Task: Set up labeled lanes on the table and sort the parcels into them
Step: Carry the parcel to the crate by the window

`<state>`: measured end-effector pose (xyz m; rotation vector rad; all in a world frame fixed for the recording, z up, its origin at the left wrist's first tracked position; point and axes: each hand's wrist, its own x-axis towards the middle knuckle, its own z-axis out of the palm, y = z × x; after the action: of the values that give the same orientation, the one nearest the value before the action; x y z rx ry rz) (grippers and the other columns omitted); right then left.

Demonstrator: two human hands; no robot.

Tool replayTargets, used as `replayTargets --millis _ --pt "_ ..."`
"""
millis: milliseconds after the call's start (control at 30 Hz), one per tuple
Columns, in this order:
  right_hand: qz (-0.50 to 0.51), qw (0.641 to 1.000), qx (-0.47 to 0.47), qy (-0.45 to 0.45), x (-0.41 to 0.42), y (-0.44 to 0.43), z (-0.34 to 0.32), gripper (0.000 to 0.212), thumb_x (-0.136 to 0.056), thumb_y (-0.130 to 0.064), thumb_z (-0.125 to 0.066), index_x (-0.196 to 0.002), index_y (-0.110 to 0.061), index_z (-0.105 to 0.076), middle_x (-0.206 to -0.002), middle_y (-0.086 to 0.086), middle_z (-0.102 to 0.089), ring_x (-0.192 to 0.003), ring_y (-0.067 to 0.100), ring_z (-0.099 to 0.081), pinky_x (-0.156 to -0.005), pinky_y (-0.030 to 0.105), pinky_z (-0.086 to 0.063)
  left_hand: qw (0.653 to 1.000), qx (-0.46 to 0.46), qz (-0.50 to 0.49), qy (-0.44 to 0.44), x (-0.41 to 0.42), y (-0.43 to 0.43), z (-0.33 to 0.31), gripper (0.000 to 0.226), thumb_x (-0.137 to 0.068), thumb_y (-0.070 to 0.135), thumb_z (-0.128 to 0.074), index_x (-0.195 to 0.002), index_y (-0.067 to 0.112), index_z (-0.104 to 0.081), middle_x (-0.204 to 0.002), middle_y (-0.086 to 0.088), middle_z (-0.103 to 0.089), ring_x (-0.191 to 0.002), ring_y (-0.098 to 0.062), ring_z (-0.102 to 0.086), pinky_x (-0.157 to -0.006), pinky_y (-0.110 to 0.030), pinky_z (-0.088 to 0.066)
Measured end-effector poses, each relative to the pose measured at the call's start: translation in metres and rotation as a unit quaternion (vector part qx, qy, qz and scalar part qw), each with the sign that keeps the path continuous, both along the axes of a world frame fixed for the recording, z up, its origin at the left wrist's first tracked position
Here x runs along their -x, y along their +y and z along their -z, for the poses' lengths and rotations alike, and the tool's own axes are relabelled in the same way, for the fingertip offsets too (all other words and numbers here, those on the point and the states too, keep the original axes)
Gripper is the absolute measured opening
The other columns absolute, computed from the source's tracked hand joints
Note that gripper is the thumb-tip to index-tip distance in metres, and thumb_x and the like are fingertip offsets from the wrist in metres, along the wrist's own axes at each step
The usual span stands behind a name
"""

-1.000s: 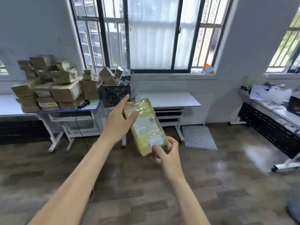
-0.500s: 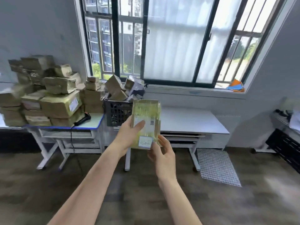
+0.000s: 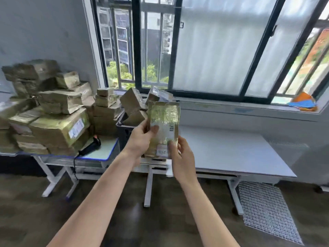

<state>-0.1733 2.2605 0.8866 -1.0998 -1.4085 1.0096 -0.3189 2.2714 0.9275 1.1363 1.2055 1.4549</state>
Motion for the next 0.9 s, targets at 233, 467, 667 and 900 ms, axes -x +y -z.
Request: replayTargets --millis 233,467,667,900 --pt "-0.067 0.996 -0.024 0.046 0.028 0.155 -0.01 0.038 -0.103 -0.016 -0.053 -0.141 -0.019 -0.054 -0.12 -0.005 -0.07 -0.107 0.01 -0.068 -0.089 0.03 -0.059 0.997 -0.001 -0.073 0.027 0.021 0.136 -0.012 0.021 -0.099 0.023 -0.059 -0.118 0.024 -0.066 -0.112 0.003 -0.075 -0.11 -0.02 -0.068 -0.1 -0.045 -0.052" --pt "-0.09 0.995 -0.026 0.037 0.071 0.272 -0.019 0.028 -0.105 -0.016 -0.051 -0.13 -0.015 -0.063 -0.111 -0.002 -0.072 -0.098 0.014 -0.07 -0.08 0.027 -0.059 0.99 0.004 -0.14 0.021 0.07 0.24 -0.013 0.023 -0.089 0.029 -0.072 -0.112 0.029 -0.071 -0.1 0.009 -0.077 -0.098 -0.014 -0.072 -0.082 -0.036 -0.059" --pt "-0.087 0.996 -0.013 0.006 0.123 0.374 -0.017 0.03 -0.105 -0.023 -0.047 -0.131 -0.017 -0.062 -0.107 -0.005 -0.072 -0.094 0.012 -0.069 -0.077 0.031 -0.059 0.986 0.031 -0.162 0.021 0.127 0.334 -0.007 0.026 -0.091 0.03 -0.07 -0.117 0.024 -0.07 -0.097 0.005 -0.078 -0.088 -0.016 -0.075 -0.067 -0.033 -0.06" --pt "-0.06 0.996 0.014 -0.06 0.166 0.468 -0.009 0.024 -0.103 -0.029 -0.048 -0.121 -0.029 -0.065 -0.11 -0.009 -0.071 -0.1 0.007 -0.066 -0.089 0.037 -0.057 0.984 0.098 -0.132 0.066 0.18 0.434 -0.005 0.032 -0.091 0.035 -0.07 -0.119 0.019 -0.07 -0.106 0.001 -0.075 -0.093 -0.014 -0.072 -0.081 -0.036 -0.06"
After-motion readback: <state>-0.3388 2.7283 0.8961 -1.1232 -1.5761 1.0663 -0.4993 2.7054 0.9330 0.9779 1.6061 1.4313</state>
